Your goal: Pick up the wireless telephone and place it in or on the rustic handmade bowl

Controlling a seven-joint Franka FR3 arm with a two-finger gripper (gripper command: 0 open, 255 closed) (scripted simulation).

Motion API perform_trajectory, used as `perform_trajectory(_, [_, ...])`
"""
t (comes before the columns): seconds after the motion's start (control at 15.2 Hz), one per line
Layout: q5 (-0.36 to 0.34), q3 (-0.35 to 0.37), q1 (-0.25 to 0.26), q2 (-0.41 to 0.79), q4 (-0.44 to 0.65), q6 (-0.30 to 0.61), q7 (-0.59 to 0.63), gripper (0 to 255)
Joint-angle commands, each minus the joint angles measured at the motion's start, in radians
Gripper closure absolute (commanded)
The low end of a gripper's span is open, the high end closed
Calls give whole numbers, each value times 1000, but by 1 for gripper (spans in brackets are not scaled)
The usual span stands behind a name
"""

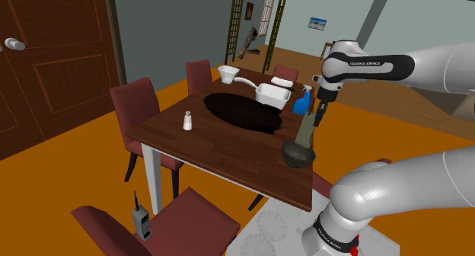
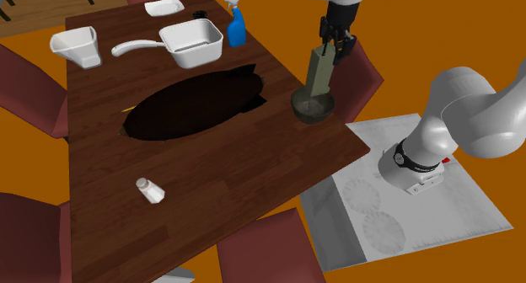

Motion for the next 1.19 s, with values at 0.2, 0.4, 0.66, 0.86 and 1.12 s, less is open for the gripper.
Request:
perform_trajectory(0.2, [-12, -16, -3, 13, -58, 72, 6, 255])
perform_trajectory(0.4, [-17, -23, -4, 21, -80, 103, 8, 255])
perform_trajectory(0.66, [-17, -23, -4, 21, -80, 103, 8, 255])
perform_trajectory(0.86, [-17, -23, -4, 21, -80, 103, 8, 255])
perform_trajectory(1.12, [-17, -24, -4, 22, -80, 103, 8, 0])
